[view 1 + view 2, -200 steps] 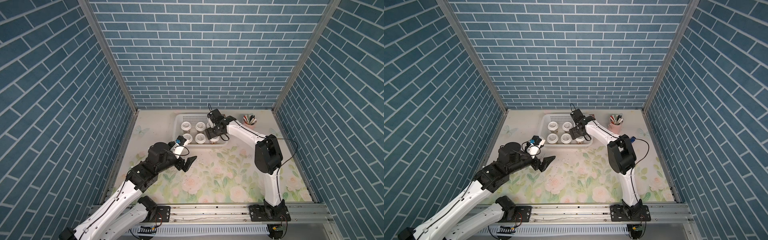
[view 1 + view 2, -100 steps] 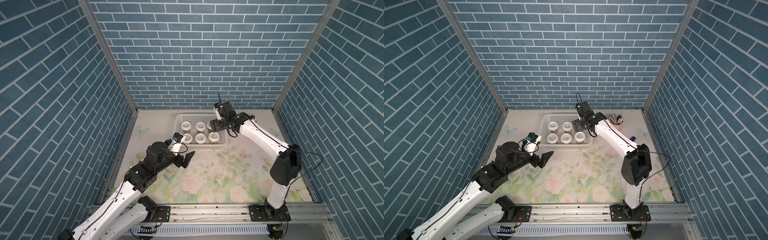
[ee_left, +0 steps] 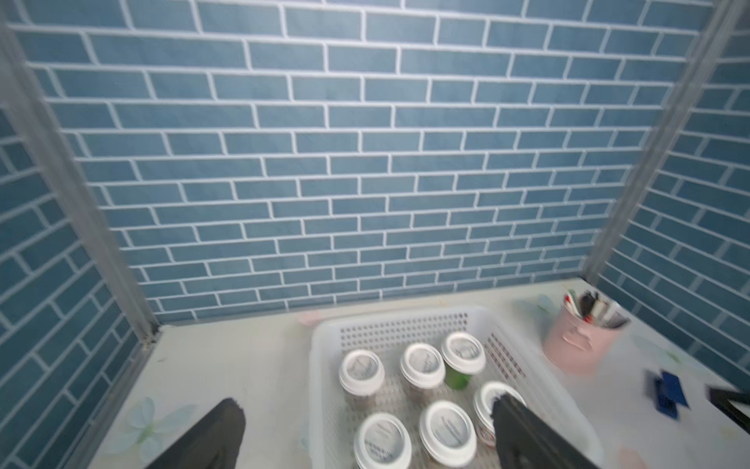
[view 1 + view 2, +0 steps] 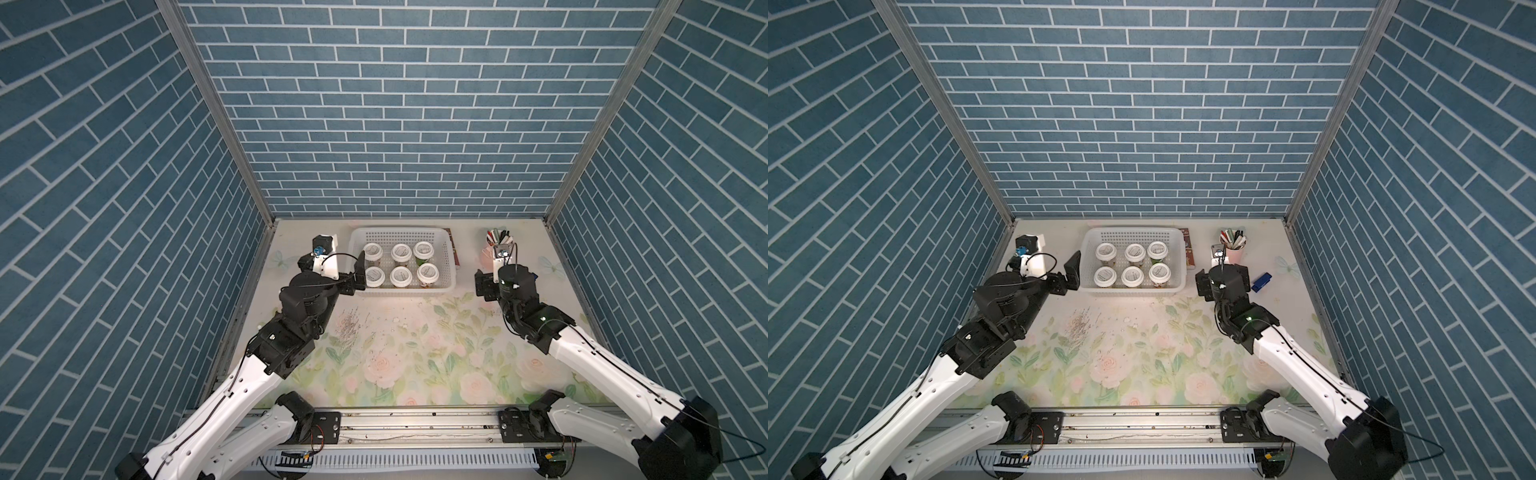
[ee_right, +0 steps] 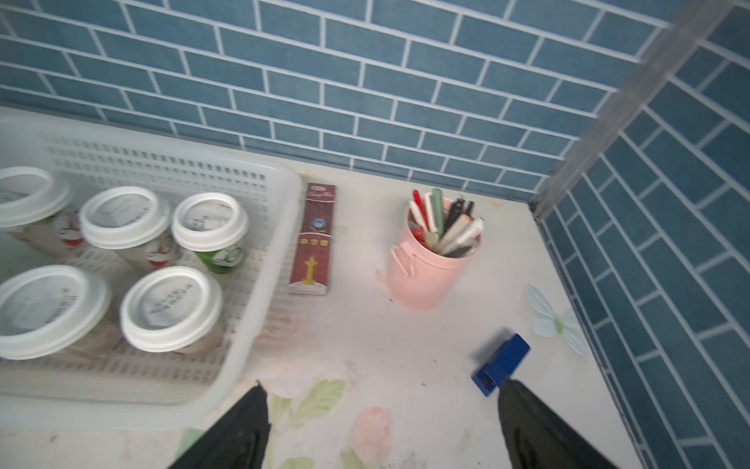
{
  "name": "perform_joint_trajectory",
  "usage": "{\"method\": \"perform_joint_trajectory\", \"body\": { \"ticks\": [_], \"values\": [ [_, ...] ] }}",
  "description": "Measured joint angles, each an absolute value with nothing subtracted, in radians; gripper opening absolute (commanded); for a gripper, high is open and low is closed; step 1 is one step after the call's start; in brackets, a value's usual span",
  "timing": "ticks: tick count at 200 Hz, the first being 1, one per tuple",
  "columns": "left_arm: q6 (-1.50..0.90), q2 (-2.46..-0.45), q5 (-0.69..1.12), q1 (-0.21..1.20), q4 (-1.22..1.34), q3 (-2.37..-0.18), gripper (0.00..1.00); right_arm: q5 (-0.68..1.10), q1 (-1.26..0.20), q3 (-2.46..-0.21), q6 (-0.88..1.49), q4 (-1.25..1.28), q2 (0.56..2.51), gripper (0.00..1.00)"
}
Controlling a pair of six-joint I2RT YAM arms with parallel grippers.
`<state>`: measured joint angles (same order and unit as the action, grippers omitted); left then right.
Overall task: Put the yogurt in the basket
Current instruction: Reset both arms
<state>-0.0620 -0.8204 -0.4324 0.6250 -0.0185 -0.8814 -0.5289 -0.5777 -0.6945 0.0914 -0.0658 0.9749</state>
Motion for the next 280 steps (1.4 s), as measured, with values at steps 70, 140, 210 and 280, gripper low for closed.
{"method": "perform_joint_trajectory", "body": {
  "ticks": [70,140,210,280],
  "values": [
    [0.004,-0.72,-0.56,0.429,0.286,-0.604,1.0,-0.627,-0.452,-0.144,0.043,0.36,0.587,0.93],
    [0.032,-0.936,-0.435,0.222,0.532,-0.321,1.0,-0.493,-0.316,-0.027,-0.027,0.836,0.939,0.93],
    [0.035,-1.299,-0.342,0.186,1.014,-0.147,0.93,-0.317,-0.232,-0.086,-0.072,1.139,1.272,0.91],
    [0.108,-1.452,-0.113,0.143,1.042,-0.324,0.9,-0.149,-0.095,-0.142,-0.102,1.331,1.508,0.91]
  ]
}}
